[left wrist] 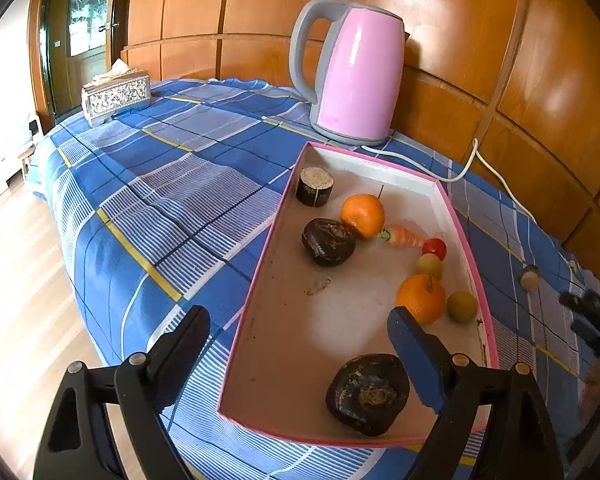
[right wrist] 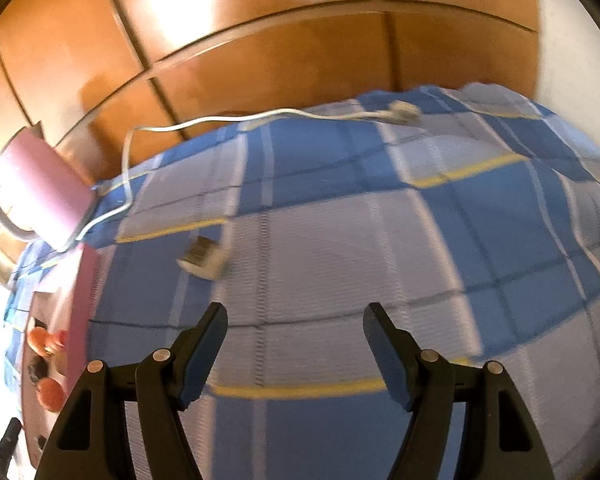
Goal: Organize fruits
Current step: 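Move the right gripper to the tan cube with dark top, then close the right gripper on the tan cube, then carry the cube into the tray and open the right gripper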
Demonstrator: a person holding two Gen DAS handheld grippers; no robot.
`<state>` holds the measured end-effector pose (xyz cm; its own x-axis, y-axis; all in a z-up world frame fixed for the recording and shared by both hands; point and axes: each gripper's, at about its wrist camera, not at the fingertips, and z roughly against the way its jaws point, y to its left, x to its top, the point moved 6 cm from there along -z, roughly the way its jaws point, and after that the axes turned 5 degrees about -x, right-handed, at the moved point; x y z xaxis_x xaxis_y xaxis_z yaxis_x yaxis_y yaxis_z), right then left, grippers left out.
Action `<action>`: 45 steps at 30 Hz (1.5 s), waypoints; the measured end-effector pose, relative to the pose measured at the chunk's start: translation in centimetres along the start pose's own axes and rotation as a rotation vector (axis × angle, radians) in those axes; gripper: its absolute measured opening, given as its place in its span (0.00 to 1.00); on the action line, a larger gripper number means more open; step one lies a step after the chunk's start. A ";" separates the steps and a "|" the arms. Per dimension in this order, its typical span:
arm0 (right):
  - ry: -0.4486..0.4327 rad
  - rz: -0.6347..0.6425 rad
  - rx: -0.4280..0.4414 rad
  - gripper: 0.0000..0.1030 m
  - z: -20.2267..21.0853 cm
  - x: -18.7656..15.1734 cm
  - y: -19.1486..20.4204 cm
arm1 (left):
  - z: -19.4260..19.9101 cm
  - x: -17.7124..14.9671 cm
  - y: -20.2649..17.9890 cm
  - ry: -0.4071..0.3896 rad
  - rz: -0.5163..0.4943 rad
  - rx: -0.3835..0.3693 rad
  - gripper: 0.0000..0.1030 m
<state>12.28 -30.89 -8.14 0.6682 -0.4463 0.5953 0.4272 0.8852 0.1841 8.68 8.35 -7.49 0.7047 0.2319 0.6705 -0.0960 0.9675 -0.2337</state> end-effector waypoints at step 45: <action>0.051 0.179 0.123 0.32 1.5 -3.4 2.9 | 1.0 -0.6 -2.2 0.015 -0.021 -0.045 0.90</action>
<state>10.36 -26.63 -8.41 0.7578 -0.2838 0.5875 0.2236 0.9589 0.1748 7.79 6.22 -6.70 0.7169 0.2096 0.6649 -0.0492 0.9666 -0.2517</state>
